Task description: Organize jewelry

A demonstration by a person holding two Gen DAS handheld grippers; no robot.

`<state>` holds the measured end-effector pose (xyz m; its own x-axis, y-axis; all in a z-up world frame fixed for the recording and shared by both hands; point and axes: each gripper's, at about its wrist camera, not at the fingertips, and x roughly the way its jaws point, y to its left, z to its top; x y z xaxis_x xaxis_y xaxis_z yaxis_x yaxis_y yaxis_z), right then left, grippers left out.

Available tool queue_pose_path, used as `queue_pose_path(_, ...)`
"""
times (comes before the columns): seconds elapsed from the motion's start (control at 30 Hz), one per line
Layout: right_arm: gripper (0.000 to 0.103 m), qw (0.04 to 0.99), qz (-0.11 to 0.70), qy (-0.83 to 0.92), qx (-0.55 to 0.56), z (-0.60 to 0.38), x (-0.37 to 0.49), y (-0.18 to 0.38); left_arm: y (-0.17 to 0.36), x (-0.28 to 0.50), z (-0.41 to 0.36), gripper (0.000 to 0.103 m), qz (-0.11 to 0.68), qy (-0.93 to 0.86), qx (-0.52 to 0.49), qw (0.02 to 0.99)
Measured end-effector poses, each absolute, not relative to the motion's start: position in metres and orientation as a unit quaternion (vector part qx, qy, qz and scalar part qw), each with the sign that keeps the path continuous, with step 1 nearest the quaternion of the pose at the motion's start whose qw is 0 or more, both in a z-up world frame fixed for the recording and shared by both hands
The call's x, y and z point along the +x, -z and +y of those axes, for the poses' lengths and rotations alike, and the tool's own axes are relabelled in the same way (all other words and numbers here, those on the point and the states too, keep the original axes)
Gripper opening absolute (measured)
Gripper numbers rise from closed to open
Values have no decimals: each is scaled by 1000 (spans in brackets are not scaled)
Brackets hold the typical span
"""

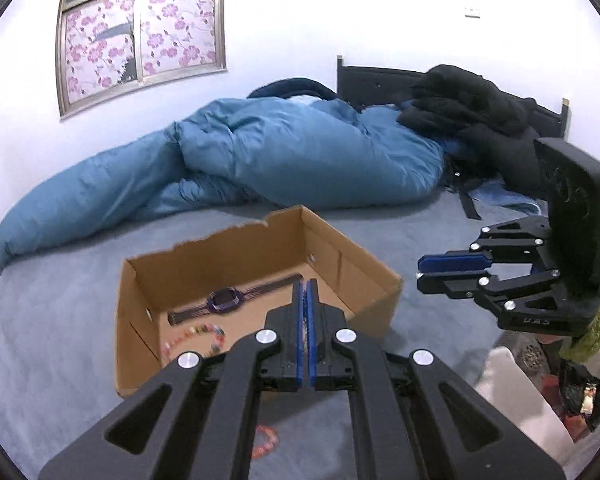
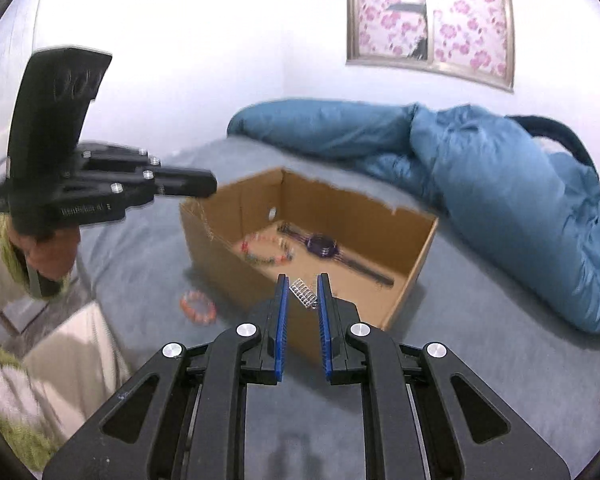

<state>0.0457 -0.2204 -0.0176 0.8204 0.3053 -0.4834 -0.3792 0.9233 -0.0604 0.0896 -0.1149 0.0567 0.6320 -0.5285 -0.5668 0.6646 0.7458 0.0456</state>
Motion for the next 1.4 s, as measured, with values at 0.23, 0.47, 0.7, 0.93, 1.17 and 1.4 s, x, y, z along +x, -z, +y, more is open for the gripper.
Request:
queue_pose_path(0.23,12,961,237,-134,-50,-222,89,17,-34,146,-134,1,322,310,115,887)
queue_pose_path(0.47,12,960,274,-61,-18,-227,135,42,13,188,-150,2,389,271,148,868)
queue_pose_path(0.7,16,952,304,-41,2,-230,152,58,30,193,-153,12,410,248,169,861)
queue_pose_path(0.93,31,956,289,-37,9,-235,139,52,24,185,-150,37,401,239,167,868)
queue_pose_path(1.17,41,959,280,-36,16,-237,132,44,16,180,-148,44,392,233,167,874)
queue_pose_path(1.4,46,961,273,-40,22,-235,127,38,9,178,-148,44,379,231,175,879)
